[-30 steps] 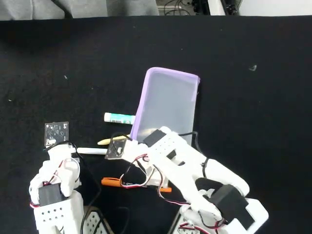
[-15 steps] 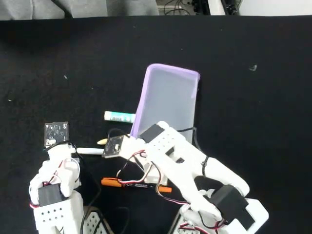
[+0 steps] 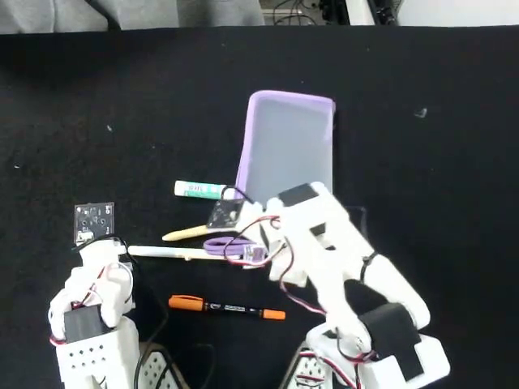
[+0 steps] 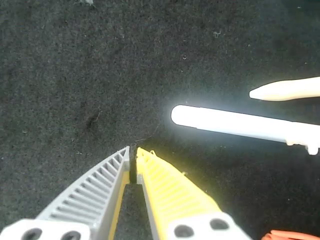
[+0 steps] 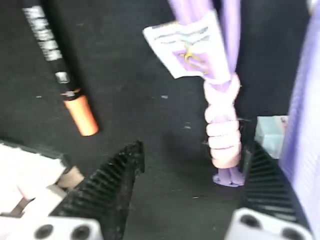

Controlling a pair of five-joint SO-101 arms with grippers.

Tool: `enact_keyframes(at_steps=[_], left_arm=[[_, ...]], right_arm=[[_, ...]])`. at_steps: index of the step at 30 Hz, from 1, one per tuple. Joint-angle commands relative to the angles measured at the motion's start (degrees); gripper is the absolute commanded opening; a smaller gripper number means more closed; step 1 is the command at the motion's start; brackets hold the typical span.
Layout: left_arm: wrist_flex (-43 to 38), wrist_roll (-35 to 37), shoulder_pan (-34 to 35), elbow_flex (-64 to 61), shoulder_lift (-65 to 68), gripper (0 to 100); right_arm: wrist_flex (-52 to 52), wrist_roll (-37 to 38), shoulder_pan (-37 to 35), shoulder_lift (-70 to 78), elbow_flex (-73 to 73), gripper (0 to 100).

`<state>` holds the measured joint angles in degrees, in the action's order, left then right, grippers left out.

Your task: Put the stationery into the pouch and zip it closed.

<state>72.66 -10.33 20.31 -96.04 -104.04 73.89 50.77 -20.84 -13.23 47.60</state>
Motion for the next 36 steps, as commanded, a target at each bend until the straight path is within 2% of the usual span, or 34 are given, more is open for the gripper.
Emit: enact_keyframes(at_steps=[1, 5, 11, 18, 20, 27, 36], left_arm=[[0.4, -0.3, -0.9, -1.4, -0.4, 3], [0.4, -0.3, -0.9, -1.4, -0.4, 3], [0.4, -0.3, -0.9, -1.4, -0.4, 3], [0.4, -0.3, -0.9, -1.4, -0.4, 3], [0.4, -0.3, -0.9, -1.4, -0.4, 3], [0.4, -0.3, -0.9, -1.4, -0.4, 3], [0.4, -0.3, -0.9, -1.4, -0.4, 3]], right_arm=[[-2.6, 0.9, 2.3, -0.4, -1.8, 32.2], [-3.8, 0.9, 0.4, -0.2, 0.3, 32.2], [-11.9, 0.9, -1.2, 0.0, 6.5, 32.2], [-12.4, 0.9, -1.1, 0.0, 7.3, 32.0], [-12.5, 0.9, -1.2, 0.0, 7.3, 28.7], [-14.7, 0.8, -0.8, 0.0, 7.4, 4.5], [-14.3, 0.7, 2.8, -0.5, 4.4, 2.8]])
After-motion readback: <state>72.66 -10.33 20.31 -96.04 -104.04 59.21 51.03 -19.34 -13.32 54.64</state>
